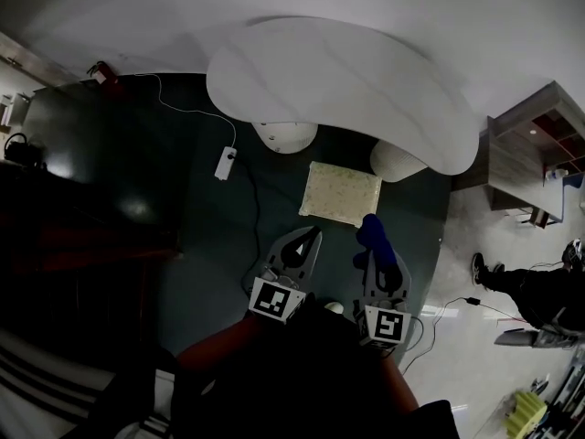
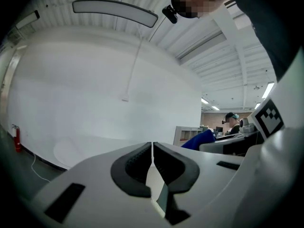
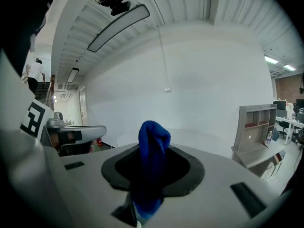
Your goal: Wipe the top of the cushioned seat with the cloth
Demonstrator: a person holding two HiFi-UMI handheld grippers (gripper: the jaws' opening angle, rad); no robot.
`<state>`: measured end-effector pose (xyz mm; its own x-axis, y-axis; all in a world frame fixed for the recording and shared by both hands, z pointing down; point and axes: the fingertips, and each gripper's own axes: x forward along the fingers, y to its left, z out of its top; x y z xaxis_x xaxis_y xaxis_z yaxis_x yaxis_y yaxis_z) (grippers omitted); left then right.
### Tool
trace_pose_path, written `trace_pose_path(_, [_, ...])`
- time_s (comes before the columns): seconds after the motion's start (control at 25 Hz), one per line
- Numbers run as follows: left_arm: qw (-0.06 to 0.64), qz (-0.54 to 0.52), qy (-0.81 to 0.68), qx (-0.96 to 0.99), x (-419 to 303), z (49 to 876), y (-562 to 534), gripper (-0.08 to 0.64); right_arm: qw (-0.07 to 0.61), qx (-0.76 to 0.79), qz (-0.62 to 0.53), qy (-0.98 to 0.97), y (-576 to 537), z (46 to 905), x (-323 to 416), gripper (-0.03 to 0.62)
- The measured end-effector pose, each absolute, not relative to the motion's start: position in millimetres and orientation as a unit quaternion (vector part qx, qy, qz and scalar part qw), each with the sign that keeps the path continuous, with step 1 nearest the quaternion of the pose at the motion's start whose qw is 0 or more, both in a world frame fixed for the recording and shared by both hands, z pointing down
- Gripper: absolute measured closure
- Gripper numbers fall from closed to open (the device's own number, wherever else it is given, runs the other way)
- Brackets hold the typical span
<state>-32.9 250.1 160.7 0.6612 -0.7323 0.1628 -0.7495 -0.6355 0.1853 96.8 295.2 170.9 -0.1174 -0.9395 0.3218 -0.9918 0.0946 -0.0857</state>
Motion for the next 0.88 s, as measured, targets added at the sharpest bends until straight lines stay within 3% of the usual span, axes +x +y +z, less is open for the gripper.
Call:
trace_pose_path(0.44, [0.14, 0.028, -0.404, 0.904, -80.7, 167.2, 146.7, 0.537, 0.099, 0.692, 0.163, -0.696, 195.4, 174.0, 82.5, 0.476])
trace_pose_path(0.88, [0.165, 0.049, -0.397, 0.901, -95.6, 197.3, 116.2, 0.537, 0.108, 0.711, 0.178, -0.672, 149.9, 199.2, 105.9, 0.476])
